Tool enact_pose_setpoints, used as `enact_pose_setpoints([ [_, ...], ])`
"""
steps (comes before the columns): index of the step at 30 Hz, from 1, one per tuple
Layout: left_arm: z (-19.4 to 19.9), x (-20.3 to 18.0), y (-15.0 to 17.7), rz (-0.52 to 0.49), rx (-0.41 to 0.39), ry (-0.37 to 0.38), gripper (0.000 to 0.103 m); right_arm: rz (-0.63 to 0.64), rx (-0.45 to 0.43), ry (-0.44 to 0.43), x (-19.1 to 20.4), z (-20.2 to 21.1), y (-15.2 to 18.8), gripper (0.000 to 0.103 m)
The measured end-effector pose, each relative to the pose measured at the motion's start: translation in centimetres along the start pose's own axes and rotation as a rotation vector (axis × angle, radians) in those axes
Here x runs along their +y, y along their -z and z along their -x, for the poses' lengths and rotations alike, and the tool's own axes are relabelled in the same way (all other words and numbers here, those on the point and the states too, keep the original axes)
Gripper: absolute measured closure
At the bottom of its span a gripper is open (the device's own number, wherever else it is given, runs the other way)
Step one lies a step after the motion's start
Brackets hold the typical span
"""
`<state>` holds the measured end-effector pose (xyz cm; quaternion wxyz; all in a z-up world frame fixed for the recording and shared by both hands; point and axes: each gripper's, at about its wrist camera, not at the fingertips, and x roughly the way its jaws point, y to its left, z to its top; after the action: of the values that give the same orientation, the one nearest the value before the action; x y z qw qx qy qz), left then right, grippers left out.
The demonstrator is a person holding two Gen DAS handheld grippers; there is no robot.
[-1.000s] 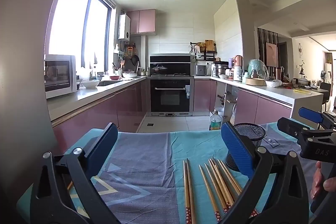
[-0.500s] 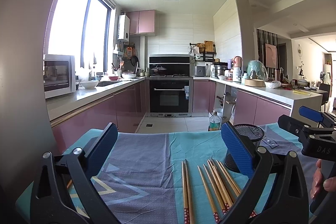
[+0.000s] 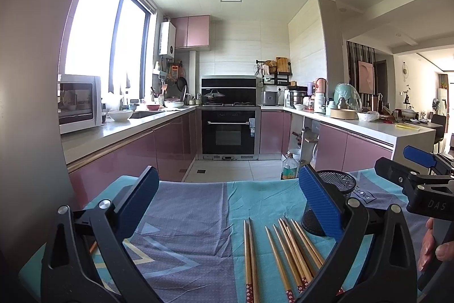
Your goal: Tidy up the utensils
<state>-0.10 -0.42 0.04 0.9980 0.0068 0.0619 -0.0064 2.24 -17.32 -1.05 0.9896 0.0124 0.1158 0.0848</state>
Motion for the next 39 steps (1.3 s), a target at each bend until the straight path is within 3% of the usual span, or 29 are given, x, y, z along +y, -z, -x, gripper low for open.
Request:
enact_pose_setpoints([
  [39,-0.12,0.00,-0.03,0.004,-0.002,0.003,0.006,-0.004,0.001,-0.010,-0.28,0.11,-0.05,0.007],
])
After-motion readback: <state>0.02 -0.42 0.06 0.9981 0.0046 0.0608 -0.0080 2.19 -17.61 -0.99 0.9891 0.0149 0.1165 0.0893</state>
